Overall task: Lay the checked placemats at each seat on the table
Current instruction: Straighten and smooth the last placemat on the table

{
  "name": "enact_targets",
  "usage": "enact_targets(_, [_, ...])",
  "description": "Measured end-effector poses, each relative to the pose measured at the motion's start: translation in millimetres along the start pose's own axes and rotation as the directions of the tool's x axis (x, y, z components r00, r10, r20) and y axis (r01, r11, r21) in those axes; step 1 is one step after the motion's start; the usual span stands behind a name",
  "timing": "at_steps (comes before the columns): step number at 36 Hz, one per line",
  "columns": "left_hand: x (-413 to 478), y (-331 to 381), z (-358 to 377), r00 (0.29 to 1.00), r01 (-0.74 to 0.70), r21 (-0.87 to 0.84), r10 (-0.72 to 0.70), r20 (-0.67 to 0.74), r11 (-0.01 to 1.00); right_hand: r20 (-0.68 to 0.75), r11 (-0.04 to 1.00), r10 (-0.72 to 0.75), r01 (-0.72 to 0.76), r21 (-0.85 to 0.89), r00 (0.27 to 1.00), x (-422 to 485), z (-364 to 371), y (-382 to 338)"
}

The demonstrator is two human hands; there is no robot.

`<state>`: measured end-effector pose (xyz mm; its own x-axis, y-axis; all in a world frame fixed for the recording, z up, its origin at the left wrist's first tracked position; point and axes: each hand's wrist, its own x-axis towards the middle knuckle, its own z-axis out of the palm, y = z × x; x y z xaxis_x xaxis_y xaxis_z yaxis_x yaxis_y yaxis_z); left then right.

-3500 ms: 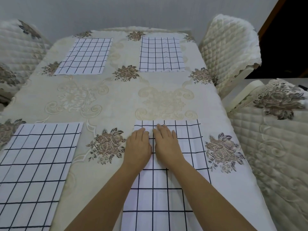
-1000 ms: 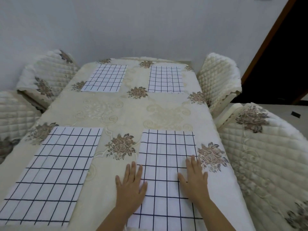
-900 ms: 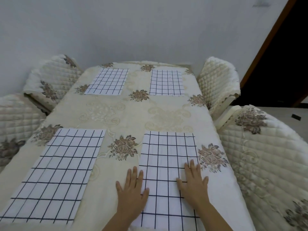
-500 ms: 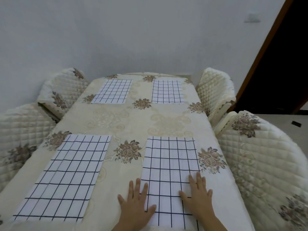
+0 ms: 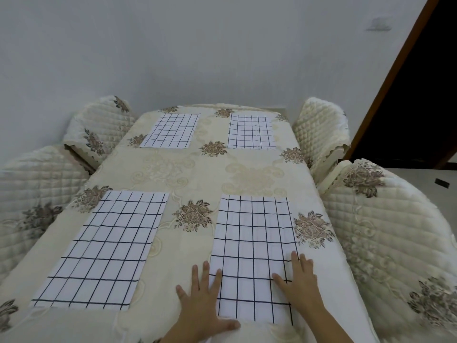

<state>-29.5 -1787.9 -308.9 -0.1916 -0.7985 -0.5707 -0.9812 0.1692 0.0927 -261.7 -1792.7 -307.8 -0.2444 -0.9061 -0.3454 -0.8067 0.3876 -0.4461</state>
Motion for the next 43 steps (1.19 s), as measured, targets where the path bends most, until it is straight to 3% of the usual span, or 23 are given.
enact_targets(26, [-5,4,5,0.999,0.029,-0.057,-0.031,-0.041,0.998,-0.053,0.990,-0.006,-0.001,-0.140,0.999,2,7,-2])
enact_targets(31, [-5,4,6,0.998,0.032,-0.067,-0.035,-0.055,0.997,-0.162,0.965,0.029,-0.070,-0.253,0.986,-2,11,-6])
enact_targets(35, [-3,6,7,0.997,0.041,-0.063,-0.045,-0.065,0.997,-0.289,0.954,-0.161,0.073,-0.290,0.944,-3,31,-21])
enact_targets(38, [-2,6,8,0.993,0.042,-0.079,-0.050,-0.110,0.996,-0.303,0.925,-0.299,0.197,-0.324,0.905,-10,56,-42])
enact_targets(40, [3,4,14,0.959,0.012,-0.051,-0.026,-0.281,0.999,-0.287,0.911,-0.363,0.273,-0.308,0.886,-14,69,-54])
enact_targets(43, [13,-5,29,0.908,-0.065,-0.011,0.055,-0.415,0.998,-0.242,0.896,-0.400,0.321,-0.308,0.884,-17,86,-62])
